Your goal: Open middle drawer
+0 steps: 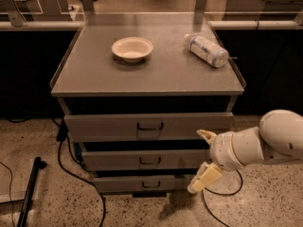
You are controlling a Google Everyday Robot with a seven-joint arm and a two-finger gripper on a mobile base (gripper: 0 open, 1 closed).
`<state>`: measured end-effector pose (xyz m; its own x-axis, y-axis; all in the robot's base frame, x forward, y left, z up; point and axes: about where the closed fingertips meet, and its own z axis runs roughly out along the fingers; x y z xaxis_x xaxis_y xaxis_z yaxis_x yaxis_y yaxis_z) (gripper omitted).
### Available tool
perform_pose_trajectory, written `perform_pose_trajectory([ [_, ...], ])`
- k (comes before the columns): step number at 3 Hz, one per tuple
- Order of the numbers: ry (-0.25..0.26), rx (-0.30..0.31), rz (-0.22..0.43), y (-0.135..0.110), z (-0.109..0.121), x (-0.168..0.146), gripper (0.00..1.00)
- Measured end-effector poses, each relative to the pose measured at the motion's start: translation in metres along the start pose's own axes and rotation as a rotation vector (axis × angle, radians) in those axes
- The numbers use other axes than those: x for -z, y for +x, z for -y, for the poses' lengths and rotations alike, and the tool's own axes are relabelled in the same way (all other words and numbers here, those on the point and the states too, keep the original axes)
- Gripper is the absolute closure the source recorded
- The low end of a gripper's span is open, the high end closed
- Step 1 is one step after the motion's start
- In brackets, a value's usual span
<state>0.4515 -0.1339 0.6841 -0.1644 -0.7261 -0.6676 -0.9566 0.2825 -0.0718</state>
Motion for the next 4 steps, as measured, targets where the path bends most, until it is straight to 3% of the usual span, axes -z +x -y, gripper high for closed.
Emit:
perform_pose_trajectory([
  [1, 0.031, -0.006, 0.021, 0.018, 0.005, -0.032, 0.00],
  [2, 0.042, -0.052, 0.007, 0.037, 0.011, -0.067, 0.00],
  [3, 0.042, -0.051, 0.007, 0.036, 0.011, -0.067, 0.00],
  [4, 0.019, -0.065, 0.023, 0.042, 0.017, -0.091, 0.00],
])
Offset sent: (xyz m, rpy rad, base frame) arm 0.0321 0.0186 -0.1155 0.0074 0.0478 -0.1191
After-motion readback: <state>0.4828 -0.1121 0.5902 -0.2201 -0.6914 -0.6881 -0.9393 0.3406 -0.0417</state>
